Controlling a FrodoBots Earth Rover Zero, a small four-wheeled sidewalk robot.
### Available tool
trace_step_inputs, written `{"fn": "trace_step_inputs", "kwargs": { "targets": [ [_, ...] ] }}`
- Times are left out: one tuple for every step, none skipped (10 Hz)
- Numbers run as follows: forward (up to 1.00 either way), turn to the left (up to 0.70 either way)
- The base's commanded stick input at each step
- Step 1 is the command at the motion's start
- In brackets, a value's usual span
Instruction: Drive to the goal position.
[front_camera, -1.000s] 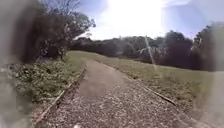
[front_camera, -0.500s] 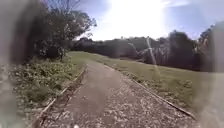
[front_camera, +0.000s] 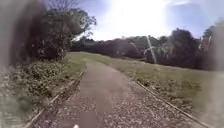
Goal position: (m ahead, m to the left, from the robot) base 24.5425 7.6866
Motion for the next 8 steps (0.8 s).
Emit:
{"fn": "trace_step_inputs", "kwargs": {
  "targets": [
    [0.70,0.03],
    [0.70,0.00],
    [0.70,0.00],
    [0.70,0.00],
    [0.70,0.00],
    [0.70,0.00],
    [0.70,0.00],
    [0.70,0.00]
  ]
}}
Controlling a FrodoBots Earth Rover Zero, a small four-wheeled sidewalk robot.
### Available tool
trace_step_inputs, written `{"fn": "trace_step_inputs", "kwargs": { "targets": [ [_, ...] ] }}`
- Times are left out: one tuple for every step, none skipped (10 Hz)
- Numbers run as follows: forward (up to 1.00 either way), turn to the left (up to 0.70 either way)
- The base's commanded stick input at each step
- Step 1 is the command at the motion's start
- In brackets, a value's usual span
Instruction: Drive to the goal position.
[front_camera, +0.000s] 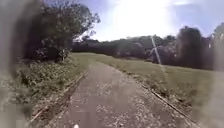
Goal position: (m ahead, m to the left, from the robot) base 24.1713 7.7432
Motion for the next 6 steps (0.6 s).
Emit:
{"fn": "trace_step_inputs", "kwargs": {
  "targets": [
    [0.70,0.00],
    [0.70,0.00],
    [0.63,0.00],
    [0.18,0.00],
    [0.07,0.00],
    [0.06,0.00]
  ]
}}
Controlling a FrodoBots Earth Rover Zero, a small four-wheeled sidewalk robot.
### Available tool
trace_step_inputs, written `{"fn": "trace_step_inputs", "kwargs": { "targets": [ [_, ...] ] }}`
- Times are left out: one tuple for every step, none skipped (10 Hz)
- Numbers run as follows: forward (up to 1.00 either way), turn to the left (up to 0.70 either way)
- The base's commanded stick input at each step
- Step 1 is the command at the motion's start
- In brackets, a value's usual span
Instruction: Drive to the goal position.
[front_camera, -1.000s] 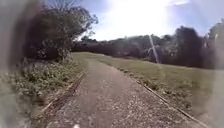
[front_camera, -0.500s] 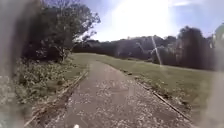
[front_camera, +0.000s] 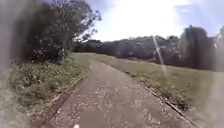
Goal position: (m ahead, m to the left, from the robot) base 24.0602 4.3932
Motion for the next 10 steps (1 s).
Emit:
{"fn": "trace_step_inputs", "kwargs": {
  "targets": [
    [0.06,0.00],
    [0.06,0.00],
    [0.06,0.00],
    [0.06,0.00],
    [0.06,0.00],
    [0.06,0.00],
    [0.06,0.00],
    [0.06,0.00],
    [0.06,0.00],
    [0.06,0.00]
  ]
}}
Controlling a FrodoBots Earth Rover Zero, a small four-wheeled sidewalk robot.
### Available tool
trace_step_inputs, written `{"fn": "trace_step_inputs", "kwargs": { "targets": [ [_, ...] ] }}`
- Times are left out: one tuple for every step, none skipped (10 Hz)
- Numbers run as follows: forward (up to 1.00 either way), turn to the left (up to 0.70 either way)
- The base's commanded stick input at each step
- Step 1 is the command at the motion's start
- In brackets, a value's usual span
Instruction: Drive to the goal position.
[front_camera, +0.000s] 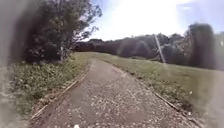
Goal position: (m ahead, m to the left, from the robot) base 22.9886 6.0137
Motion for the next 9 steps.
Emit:
{"fn": "trace_step_inputs", "kwargs": {
  "targets": [
    [0.06,0.00],
    [0.06,0.00],
    [0.06,0.00],
    [0.06,0.00],
    [0.06,0.00],
    [0.06,0.00],
    [0.06,0.00],
    [0.06,0.00],
    [0.06,0.00]
  ]
}}
